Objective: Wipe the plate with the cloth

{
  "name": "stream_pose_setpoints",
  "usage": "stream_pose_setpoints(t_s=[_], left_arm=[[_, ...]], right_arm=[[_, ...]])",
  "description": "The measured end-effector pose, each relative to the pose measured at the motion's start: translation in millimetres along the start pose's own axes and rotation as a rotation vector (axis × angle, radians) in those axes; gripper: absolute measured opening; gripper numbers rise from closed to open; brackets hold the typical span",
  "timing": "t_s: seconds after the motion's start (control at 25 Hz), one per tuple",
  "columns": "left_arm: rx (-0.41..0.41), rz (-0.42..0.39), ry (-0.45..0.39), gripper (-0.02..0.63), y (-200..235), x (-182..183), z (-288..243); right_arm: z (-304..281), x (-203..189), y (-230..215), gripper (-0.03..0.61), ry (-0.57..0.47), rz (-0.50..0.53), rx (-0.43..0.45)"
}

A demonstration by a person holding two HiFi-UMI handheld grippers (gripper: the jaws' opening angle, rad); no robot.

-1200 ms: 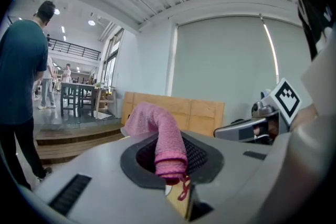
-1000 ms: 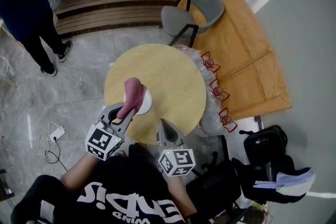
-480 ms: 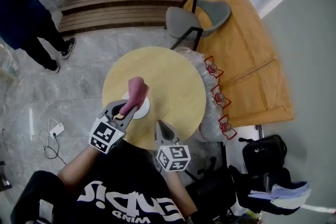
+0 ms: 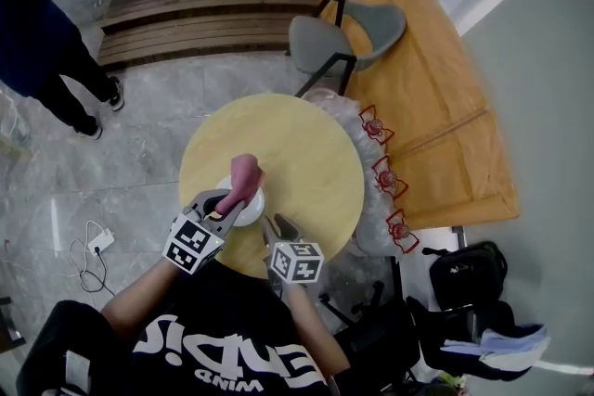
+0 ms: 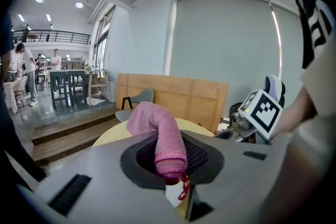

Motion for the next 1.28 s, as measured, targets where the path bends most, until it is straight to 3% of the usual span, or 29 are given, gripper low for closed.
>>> stream_pose_setpoints(t_s=[0.48,0.88,1.28], left_arm=[[-0.118,-0.02,0.149,0.052,29,-50,-38],[-0.202,-0.022,0.255,0.052,36,-87,-57],[-0.348,-0.041,0.363,0.052,13,-122,-82]], right_arm=[[-62,-59,-22,0.114,0.253,0.026,-0.069],[-79,-71,-29,0.114,0.31,-0.025,-0.097],[-82,-73,-31,0.106,0.304,-0.069,-0.118]])
Point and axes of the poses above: the fingertips, and each gripper's own axes: z backward along the fingers, y to its left, x out of its top, the point moved 6 cm from there along z, backward along the fingers, and after that the axes turned 13 degrees about -y, right-handed, at the moved point
